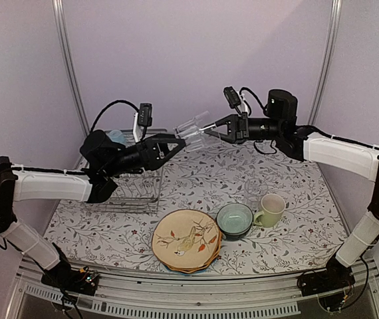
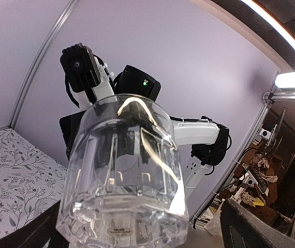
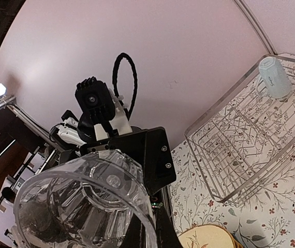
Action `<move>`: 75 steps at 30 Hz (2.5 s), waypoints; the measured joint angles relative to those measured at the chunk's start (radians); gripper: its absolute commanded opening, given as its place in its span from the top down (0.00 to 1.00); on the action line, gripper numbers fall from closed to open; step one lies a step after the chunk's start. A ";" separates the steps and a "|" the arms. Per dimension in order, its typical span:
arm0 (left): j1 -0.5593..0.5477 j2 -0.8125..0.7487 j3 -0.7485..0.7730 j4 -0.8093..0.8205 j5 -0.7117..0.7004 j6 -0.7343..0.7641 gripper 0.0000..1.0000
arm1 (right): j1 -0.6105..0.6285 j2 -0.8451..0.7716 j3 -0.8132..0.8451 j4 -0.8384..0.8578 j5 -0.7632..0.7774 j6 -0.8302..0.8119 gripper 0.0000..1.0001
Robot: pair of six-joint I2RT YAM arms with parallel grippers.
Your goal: Load the mixed dishes into the dish rack
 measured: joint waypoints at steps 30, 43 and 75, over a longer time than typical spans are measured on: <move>0.241 -0.294 0.131 -0.862 -0.293 0.303 1.00 | -0.097 -0.018 -0.097 -0.083 0.076 -0.063 0.13; 0.426 0.014 0.590 -1.574 -0.679 0.589 0.94 | -0.098 -0.044 -0.111 -0.168 0.115 -0.149 0.13; 0.476 0.923 1.521 -2.102 -0.761 0.674 0.71 | -0.098 -0.038 -0.195 -0.215 0.153 -0.222 0.13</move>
